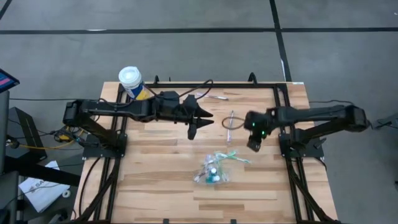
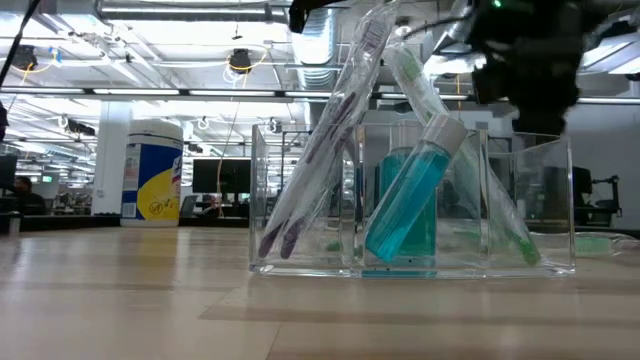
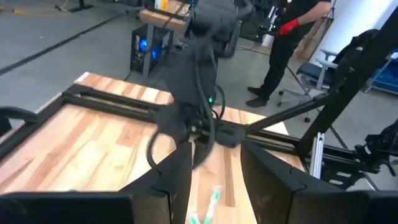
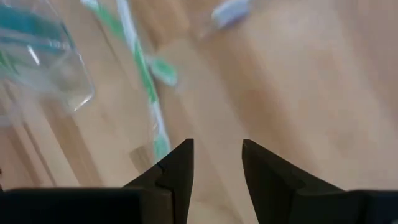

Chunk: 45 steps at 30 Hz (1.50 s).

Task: Pick & Place toothbrushing station
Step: Put the green toothbrush in the transparent organizer

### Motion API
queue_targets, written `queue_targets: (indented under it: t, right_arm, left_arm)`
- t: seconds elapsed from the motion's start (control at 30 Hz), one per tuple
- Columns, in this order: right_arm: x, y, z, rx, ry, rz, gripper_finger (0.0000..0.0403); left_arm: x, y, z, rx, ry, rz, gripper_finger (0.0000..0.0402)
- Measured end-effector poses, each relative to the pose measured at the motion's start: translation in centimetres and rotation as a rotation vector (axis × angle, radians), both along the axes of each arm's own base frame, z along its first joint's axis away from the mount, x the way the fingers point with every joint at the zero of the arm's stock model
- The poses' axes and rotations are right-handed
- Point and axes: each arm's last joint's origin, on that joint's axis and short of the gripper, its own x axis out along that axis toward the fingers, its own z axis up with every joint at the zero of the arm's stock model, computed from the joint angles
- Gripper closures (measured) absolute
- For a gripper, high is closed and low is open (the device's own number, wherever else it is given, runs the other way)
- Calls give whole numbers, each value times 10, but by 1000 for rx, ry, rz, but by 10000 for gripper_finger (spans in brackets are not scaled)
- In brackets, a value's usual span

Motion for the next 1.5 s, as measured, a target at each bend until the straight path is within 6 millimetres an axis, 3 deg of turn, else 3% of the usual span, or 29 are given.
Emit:
queue_targets:
  t: [0.27, 0.6, 1.17, 1.27, 1.4, 1.5]
  right_arm:
    - [-10, 27, -42, 108, 29, -17, 276]
    - [-6, 40, -49, 162, -34, -59, 276]
    - [34, 63, -100, 288, 26, 9, 277]
    - [40, 63, -101, 287, 10, -2, 302]
    - [45, 57, -99, 312, -18, -35, 386]
    - [47, 51, -96, 344, -32, -74, 395]
  left_arm:
    - [-1, 0, -7, -10, 21, -1, 270]
    - [-2, -1, -28, -48, 81, -10, 270]
    - [-2, -1, -29, -52, 77, -25, 270]
    - [-2, -1, -29, -52, 77, -25, 270]
    - [-2, -1, -29, -51, 77, -25, 270]
    - [-2, -1, -29, -51, 77, -25, 270]
